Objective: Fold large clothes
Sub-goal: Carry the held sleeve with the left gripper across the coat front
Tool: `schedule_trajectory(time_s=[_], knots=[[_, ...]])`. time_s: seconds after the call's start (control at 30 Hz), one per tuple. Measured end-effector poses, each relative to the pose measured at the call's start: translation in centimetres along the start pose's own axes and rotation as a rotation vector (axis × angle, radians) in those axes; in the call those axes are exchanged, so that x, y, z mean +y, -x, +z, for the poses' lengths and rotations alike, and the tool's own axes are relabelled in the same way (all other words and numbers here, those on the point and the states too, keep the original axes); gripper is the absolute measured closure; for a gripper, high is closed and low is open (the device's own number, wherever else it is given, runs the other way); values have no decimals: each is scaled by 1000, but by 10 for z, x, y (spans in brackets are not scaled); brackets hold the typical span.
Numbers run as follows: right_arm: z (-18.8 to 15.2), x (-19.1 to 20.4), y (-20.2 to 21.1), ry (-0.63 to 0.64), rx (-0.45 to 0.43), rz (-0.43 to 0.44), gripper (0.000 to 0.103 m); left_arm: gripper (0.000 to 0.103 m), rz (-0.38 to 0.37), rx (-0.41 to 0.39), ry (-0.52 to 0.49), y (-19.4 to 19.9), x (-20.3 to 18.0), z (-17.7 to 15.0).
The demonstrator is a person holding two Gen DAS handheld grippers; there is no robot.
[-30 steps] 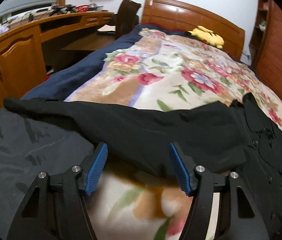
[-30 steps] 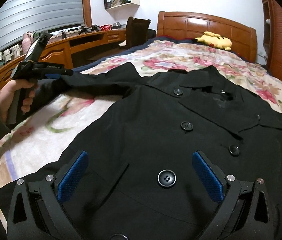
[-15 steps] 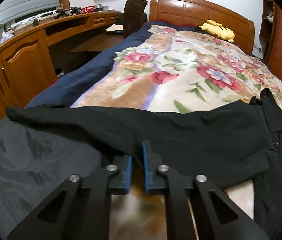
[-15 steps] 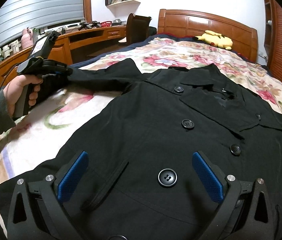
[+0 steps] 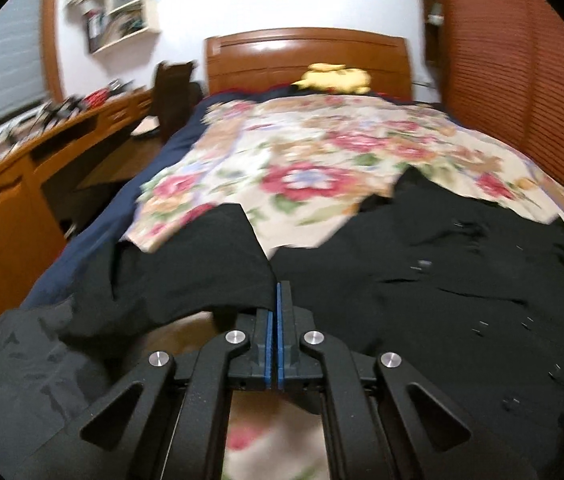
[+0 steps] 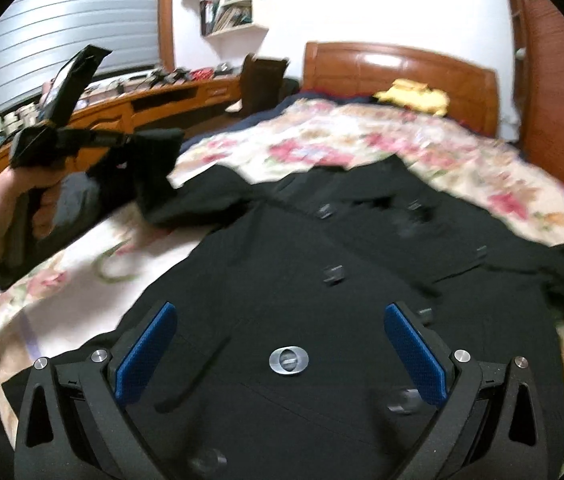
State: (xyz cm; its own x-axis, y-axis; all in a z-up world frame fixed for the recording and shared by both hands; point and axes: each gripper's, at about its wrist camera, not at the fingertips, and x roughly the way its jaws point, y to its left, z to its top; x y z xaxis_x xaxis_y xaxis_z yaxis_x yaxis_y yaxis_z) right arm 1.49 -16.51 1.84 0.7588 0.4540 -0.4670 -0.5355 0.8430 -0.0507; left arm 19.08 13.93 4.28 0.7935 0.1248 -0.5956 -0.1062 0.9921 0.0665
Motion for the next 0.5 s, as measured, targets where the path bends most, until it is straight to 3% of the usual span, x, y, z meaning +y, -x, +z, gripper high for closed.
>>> schedule_trajectory(time_s=[0.23, 0.5], knots=[[-15, -18, 13, -26, -8, -71, 0, 101, -97, -3, -122, 31, -65, -15], [-23, -17, 6, -31, 25, -66, 0, 98, -129, 53, -185, 48, -87, -54]])
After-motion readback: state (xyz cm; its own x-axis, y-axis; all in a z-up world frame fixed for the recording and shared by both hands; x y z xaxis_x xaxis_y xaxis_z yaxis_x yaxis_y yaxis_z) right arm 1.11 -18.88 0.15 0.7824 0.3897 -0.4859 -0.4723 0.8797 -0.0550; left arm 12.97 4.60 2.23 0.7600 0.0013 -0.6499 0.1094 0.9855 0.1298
